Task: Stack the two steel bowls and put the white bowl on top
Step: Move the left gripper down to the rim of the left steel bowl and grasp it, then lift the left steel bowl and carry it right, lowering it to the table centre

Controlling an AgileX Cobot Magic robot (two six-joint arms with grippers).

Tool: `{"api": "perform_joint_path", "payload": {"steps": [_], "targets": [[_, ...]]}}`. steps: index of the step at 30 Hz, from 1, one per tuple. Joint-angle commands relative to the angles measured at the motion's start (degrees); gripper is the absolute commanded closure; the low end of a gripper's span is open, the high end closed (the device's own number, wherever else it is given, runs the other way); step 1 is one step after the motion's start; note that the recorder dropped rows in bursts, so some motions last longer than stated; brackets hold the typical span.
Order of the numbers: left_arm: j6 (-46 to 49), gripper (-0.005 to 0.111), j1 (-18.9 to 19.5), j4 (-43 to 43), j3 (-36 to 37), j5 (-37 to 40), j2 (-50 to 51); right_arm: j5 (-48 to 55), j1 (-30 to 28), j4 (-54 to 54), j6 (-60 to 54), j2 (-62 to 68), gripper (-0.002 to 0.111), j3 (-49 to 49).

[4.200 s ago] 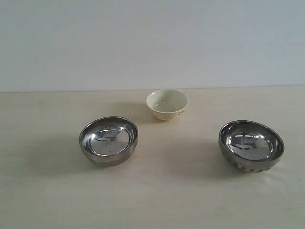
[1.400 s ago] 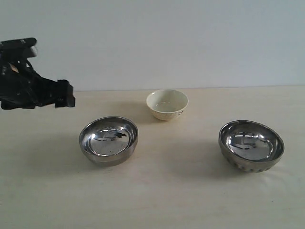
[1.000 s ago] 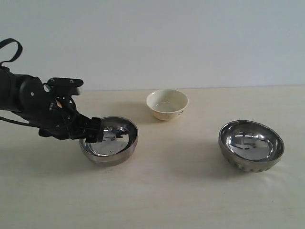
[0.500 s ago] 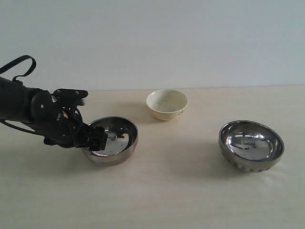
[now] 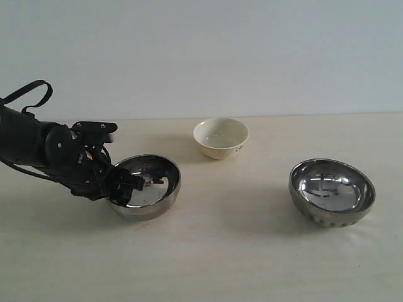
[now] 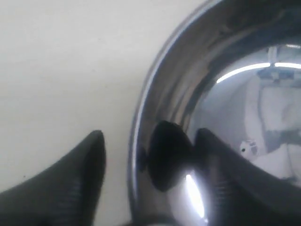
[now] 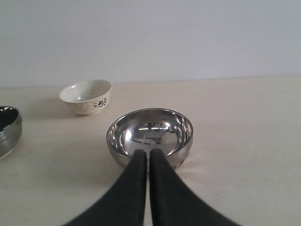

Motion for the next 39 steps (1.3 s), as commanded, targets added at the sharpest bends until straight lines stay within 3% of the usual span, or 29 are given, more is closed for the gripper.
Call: {"api": "perform_joint_path", "payload": {"steps": [1,3,17,21,31,39], "targets": [[-0.57,0.092,-0.39,-2.42,-0.24,-0.6,0.73,-0.32,-0.2,0.03,-0.1,-0.32,0.108,-0.07],[-0.57,0.102,-0.39,-2.42,-0.24,-0.41,0.73,-0.32,-0.2,0.03,-0.1,-0.32,0.108,-0.07],[0.53,0.103,-1.2,-5.22,-0.24,4.57,-8.46,-0.32,-0.2,0.03,-0.1,-0.32,0.108,-0.07],[4.02,0.103,-4.29,-8.69,-0.24,4.78,-11.71,-0.32,-0.2,0.03,-0.1,-0.32,0.108,-0.07],[7.13,0.103,-16.11,-14.38,-0.33,2.46,-12.17,-0.32,-0.2,0.03,-0.1,-0.32,0.108,-0.07],[7.13,0.103,-21.48,-16.25,-2.2,-0.87,-8.67,-0.32,-0.2,0.03,-0.1,-0.32,0.108,-0.07]]}}
